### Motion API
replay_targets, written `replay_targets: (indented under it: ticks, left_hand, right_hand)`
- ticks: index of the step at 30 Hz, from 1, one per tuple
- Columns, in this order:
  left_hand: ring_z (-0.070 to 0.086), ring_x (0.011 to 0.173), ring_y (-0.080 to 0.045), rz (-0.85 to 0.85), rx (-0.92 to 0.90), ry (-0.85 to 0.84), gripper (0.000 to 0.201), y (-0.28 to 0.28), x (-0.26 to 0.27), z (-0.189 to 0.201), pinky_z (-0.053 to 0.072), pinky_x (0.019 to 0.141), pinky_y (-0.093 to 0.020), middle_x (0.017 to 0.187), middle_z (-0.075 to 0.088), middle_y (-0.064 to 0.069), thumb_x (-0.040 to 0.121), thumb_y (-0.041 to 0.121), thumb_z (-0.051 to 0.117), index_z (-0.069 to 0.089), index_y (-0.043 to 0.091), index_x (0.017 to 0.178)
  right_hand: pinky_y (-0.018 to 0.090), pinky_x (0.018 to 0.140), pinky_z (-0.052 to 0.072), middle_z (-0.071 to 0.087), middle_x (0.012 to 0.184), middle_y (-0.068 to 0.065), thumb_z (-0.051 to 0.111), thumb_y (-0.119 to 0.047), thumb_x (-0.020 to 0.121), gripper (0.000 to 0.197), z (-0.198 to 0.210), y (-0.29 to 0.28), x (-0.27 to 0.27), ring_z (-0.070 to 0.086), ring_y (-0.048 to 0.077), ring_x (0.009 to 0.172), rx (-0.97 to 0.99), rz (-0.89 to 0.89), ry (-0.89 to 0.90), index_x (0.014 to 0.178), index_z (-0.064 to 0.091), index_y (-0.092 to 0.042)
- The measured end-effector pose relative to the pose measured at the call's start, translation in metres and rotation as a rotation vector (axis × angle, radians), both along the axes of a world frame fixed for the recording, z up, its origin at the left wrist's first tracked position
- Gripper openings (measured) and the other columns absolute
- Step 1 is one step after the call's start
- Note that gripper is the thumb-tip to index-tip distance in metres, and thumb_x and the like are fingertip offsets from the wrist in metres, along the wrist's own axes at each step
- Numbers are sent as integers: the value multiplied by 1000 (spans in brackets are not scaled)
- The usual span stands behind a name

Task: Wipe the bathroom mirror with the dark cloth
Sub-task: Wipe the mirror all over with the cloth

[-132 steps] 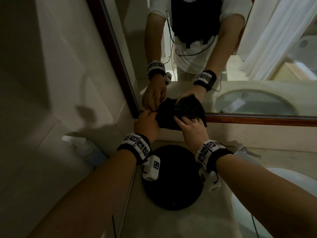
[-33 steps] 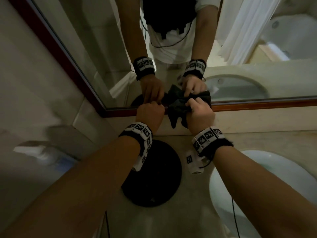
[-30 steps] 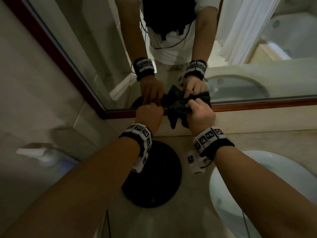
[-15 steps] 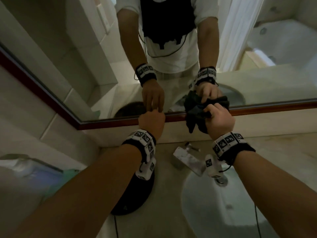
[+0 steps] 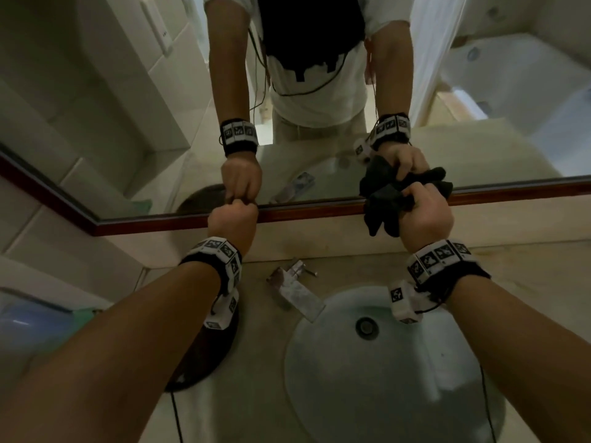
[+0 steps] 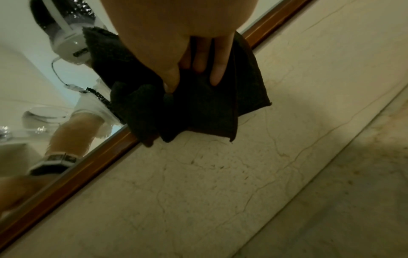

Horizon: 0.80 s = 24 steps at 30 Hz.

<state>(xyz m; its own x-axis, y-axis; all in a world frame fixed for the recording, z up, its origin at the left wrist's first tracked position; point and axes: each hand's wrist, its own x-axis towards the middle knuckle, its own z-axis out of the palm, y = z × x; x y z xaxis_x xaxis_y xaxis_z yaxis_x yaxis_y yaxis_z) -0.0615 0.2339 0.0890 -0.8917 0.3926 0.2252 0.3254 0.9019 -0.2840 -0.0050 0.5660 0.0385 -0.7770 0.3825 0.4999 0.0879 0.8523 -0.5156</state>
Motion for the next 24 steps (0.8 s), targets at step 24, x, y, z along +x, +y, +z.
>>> replay_targets:
  ticks: [24]
  left_hand:
    - [61, 50, -21, -5, -209, -198, 6, -7, -6, 9, 30, 44, -24, 65, 62, -6, 74, 17, 75, 70, 15, 71]
  right_hand:
    - [33, 58, 37, 55, 80, 10, 60, -14, 90, 7, 3, -168, -30, 49, 27, 69, 150, 144, 185, 86, 63, -10]
